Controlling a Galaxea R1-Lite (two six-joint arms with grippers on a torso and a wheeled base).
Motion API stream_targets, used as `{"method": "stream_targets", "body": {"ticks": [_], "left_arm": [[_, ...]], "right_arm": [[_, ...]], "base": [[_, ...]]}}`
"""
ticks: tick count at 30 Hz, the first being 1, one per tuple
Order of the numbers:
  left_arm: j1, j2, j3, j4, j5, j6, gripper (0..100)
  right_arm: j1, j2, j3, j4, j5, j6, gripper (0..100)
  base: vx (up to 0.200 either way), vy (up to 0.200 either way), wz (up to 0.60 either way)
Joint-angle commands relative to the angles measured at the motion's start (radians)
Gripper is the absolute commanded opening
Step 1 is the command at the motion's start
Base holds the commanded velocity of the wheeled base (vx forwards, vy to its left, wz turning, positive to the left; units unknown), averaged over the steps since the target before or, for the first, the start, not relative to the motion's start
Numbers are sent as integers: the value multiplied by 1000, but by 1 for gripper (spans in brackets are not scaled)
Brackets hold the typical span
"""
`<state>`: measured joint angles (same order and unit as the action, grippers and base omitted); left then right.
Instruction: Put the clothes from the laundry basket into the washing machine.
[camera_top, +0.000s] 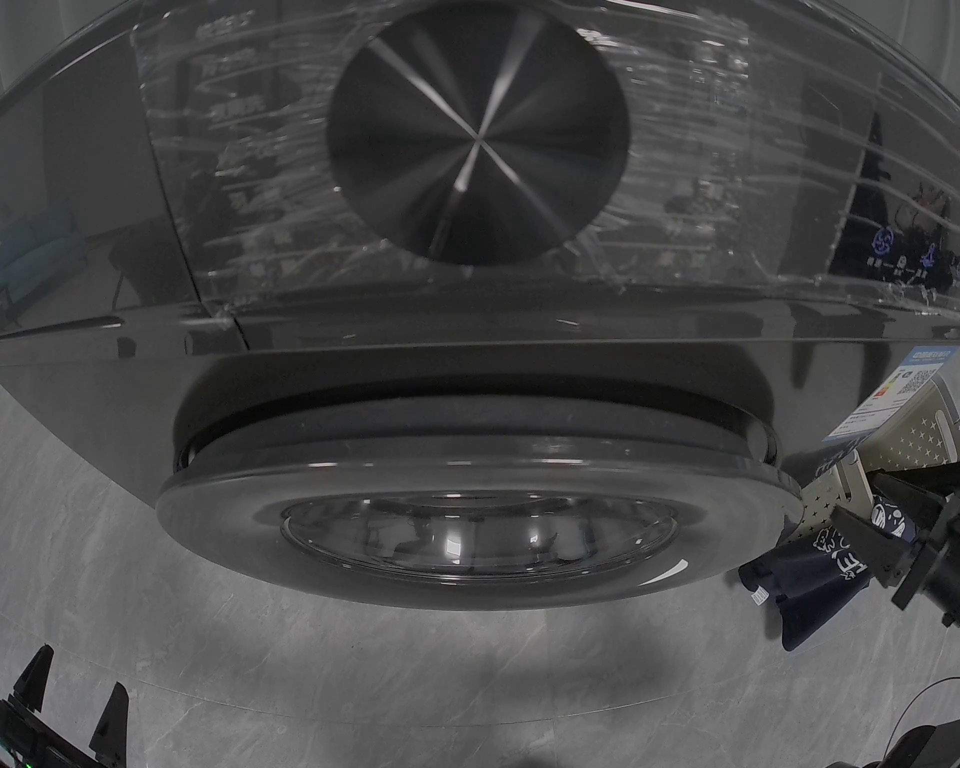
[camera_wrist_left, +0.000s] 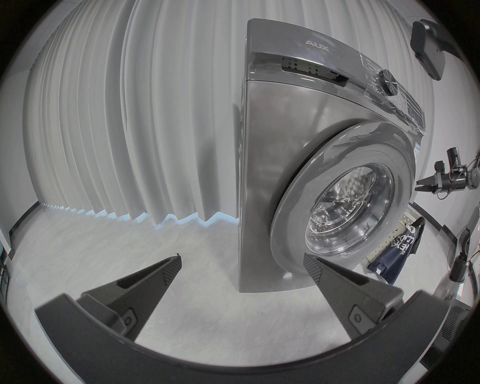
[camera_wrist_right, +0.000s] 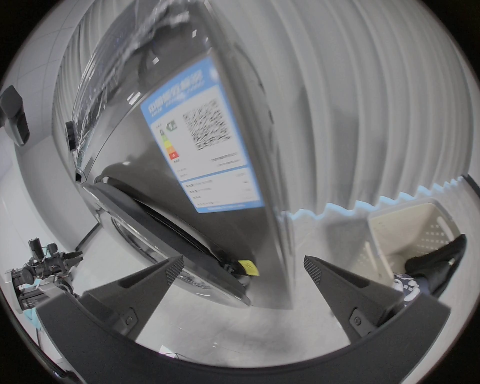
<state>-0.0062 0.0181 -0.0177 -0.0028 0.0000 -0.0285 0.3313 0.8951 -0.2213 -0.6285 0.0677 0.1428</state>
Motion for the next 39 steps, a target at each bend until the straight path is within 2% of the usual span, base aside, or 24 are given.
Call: {"method": "stream_targets", "body": {"ticks": [1,6,14,19,24,27,31,33,35,39], "left_arm": [[0,-15,18,0,0,-2,100],[0,-15,18,0,0,-2,100],[0,-15,18,0,0,-1,100],[0,-15,18,0,0,-1,100],[0,-15,16,0,0,-1,100],[0,-15,18,0,0,-1,100],[0,-15,16,0,0,-1,100],[0,-15,16,0,0,-1,100],[0,-15,16,0,0,-1,100],[0,-15,18,0,0,-1,100]], "right_arm": [[104,206,-18,-59,-19,6,100],[130,209,-7,-54,-9,0,100],[121,197,-3,-48,-12,-8,100],[178,229,-4,-57,3,-5,100],[204,275,-43,-66,4,1,100],[259,324,-70,-108,4,15,100],[295,346,-55,-171,4,28,100],[313,343,-43,-181,9,47,100],[313,343,-43,-181,9,47,100],[328,301,53,-181,15,52,100]], "base": [[0,0,0],[0,0,0],[0,0,0],[0,0,0],[0,0,0],[0,0,0],[0,0,0],[0,0,0],[0,0,0],[-50,0,0]]}}
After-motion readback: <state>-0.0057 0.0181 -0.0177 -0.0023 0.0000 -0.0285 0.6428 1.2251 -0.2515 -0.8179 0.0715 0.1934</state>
